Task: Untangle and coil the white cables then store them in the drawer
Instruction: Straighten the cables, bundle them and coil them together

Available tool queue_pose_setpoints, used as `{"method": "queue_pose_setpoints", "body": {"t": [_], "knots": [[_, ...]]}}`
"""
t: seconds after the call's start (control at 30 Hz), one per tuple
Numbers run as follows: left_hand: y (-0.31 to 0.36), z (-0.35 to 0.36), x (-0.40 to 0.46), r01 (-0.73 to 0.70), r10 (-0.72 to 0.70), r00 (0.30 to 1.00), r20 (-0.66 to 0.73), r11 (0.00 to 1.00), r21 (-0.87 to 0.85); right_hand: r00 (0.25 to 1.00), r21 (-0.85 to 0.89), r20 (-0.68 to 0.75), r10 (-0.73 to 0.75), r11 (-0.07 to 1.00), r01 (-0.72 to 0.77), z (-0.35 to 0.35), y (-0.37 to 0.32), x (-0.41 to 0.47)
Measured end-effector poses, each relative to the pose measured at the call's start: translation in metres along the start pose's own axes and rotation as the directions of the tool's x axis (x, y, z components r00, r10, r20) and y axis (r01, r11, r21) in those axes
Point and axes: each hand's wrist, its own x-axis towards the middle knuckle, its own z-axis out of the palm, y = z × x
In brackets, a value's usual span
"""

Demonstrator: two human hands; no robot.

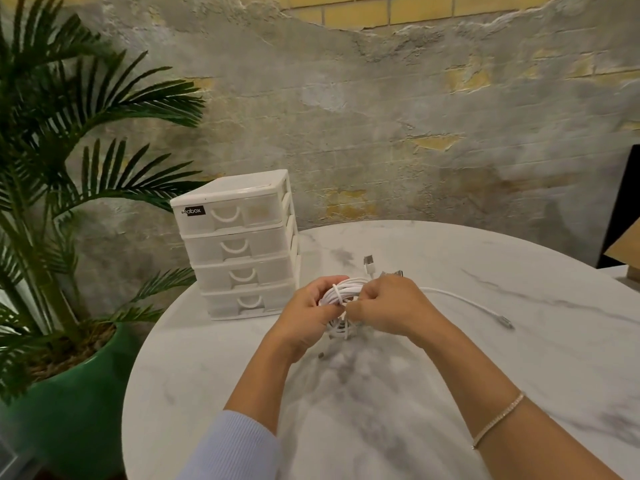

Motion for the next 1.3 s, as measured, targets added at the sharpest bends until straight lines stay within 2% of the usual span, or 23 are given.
{"method": "queue_pose_setpoints", "body": {"t": [0.17,0.43,0.5,0.6,0.67,0.73,0.87,0.97,1.17,1.23,1.3], "knots": [[0.000,0.002,-0.001,-0.053,0.058,0.997,-0.048,0.994,0.098,0.998,0.138,0.066,0.014,0.990,-0.023,-0.007,0.003,0.000],[-0.002,0.004,0.001,-0.060,0.104,0.982,-0.158,0.964,0.259,0.992,0.089,0.105,-0.073,0.994,0.064,-0.006,0.007,-0.001],[-0.004,0.004,0.002,-0.049,0.117,0.975,-0.189,0.942,0.331,0.983,0.131,0.173,-0.065,0.990,0.043,-0.006,0.007,-0.001],[-0.006,0.001,0.003,-0.039,0.155,0.958,-0.239,0.903,0.428,0.962,0.267,0.273,-0.004,0.961,-0.072,-0.006,0.007,0.000],[-0.005,0.000,0.002,-0.036,0.166,0.954,-0.251,0.890,0.454,0.948,0.296,0.316,0.033,0.946,-0.131,-0.013,0.009,-0.002],[-0.005,-0.002,0.002,-0.027,0.175,0.942,-0.284,0.889,0.458,0.939,0.316,0.344,0.008,0.941,-0.124,-0.023,0.012,-0.005],[-0.006,-0.005,0.003,0.028,0.133,0.920,-0.369,0.916,0.399,0.953,0.375,0.277,-0.118,0.927,0.006,-0.036,0.020,-0.009],[-0.006,-0.003,0.004,0.074,0.094,0.921,-0.379,0.911,0.405,0.941,0.488,0.288,-0.180,0.872,0.017,-0.043,0.029,-0.007],[-0.005,-0.001,0.004,0.115,0.068,0.912,-0.404,0.905,0.410,0.951,0.498,0.300,-0.077,0.863,-0.087,-0.055,0.034,-0.014],[-0.002,-0.001,0.003,0.123,0.074,0.909,-0.411,0.893,0.432,0.966,0.506,0.252,-0.065,0.859,-0.074,-0.058,0.036,-0.014],[0.000,0.000,0.003,0.129,0.095,0.911,-0.401,0.857,0.498,0.989,0.526,0.142,-0.047,0.850,-0.035,-0.062,0.038,-0.014]]}}
